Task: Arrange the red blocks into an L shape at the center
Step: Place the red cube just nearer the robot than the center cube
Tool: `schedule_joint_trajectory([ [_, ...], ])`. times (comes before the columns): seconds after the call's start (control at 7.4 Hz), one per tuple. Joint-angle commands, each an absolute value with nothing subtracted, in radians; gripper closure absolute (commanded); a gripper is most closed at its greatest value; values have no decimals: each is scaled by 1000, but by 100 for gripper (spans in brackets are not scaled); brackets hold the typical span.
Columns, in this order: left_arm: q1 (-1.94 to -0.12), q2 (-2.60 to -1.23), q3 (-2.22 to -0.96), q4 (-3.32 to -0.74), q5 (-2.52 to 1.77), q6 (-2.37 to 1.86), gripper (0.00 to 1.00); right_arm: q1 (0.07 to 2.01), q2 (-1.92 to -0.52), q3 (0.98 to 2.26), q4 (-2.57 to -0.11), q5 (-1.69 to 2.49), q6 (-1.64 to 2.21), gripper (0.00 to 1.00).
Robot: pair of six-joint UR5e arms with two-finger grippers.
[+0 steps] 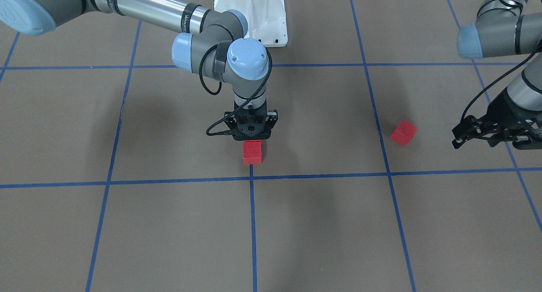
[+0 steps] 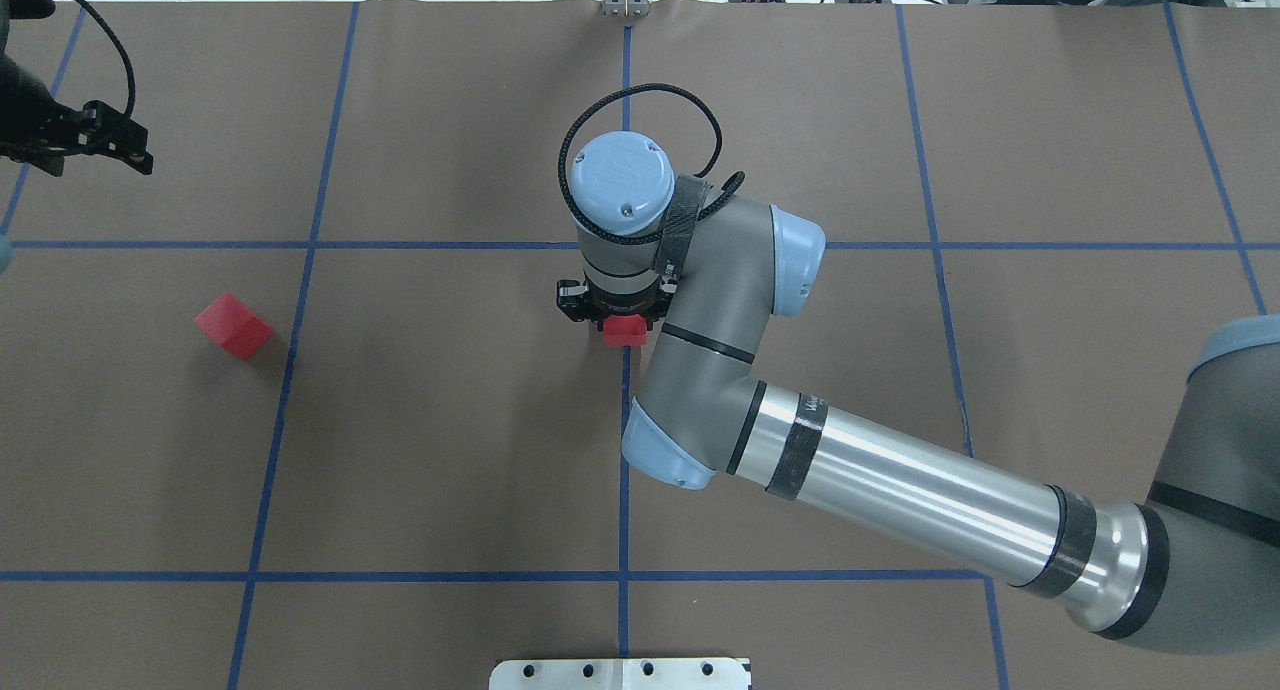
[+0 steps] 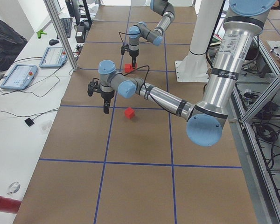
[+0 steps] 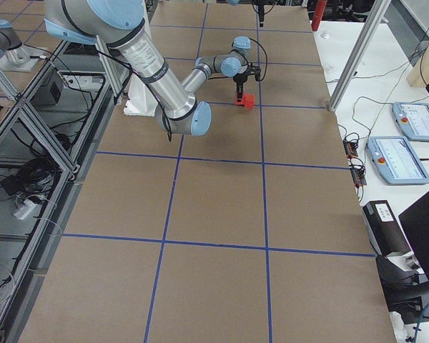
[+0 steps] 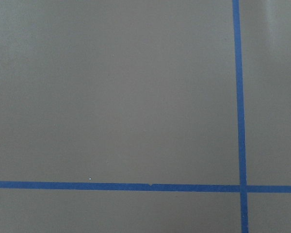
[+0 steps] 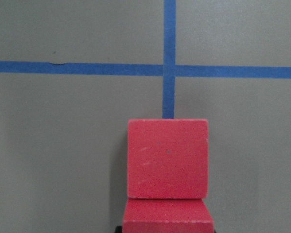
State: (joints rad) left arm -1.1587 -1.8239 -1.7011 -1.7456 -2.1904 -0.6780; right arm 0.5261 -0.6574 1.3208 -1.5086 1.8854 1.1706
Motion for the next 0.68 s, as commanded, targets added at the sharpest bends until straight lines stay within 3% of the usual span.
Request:
schedule_joint_trajectory([
  [0.0, -1158, -1824, -1700, -1746, -2191, -678, 0, 526, -670, 1321, -1480, 1870, 1172, 26],
  [0.41, -1160, -1824, -1700, -1746, -2189, -678, 0, 526, -669, 1322, -1467, 1868, 1184, 3],
  [0.54, -1160, -1824, -1700, -1746, -2189, -678, 0, 528, -667, 1327, -1465, 1868, 1184, 3],
])
